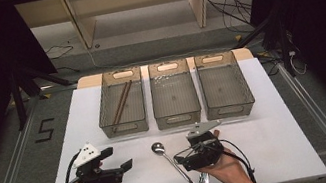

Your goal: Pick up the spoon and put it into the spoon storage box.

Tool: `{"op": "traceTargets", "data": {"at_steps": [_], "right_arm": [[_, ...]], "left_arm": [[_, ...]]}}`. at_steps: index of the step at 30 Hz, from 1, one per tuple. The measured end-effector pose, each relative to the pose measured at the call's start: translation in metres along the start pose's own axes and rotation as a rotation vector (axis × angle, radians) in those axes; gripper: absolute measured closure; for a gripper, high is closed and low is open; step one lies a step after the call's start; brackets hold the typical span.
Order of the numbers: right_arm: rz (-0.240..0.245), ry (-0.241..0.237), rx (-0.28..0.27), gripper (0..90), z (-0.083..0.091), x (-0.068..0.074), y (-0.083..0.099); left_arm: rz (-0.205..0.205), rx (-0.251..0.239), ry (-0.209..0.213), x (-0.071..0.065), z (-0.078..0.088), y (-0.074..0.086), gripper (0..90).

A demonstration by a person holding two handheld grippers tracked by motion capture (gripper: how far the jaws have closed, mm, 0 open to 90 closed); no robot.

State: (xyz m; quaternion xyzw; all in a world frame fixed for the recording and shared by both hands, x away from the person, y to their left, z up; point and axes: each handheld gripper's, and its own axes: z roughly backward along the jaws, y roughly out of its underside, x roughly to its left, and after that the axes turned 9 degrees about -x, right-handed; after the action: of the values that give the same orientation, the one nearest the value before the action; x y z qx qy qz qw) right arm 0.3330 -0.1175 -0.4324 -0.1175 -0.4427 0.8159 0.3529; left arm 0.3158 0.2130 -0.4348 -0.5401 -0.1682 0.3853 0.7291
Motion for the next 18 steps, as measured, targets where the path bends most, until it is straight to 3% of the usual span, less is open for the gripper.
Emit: {"op": "traceTargets", "data": {"at_steps": [4, 7, 18], "right_arm": [[0.012, -0.003, 0.024, 25.6, -0.007, 0.002, -0.001], [0.014, -0.012, 0.044, 25.9, -0.011, 0.003, -0.003], [0.032, -0.024, 0.123, 31.5, -0.022, 0.008, -0.004]], "left_arm": [[0.002, -0.008, -0.004, -0.001, 0.001, 0.002, 13.9], [-0.020, -0.003, -0.012, -0.003, 0.003, 0.003, 13.8], [-0.005, -0.049, -0.004, -0.003, 0.010, 0.009, 13.8]]}}
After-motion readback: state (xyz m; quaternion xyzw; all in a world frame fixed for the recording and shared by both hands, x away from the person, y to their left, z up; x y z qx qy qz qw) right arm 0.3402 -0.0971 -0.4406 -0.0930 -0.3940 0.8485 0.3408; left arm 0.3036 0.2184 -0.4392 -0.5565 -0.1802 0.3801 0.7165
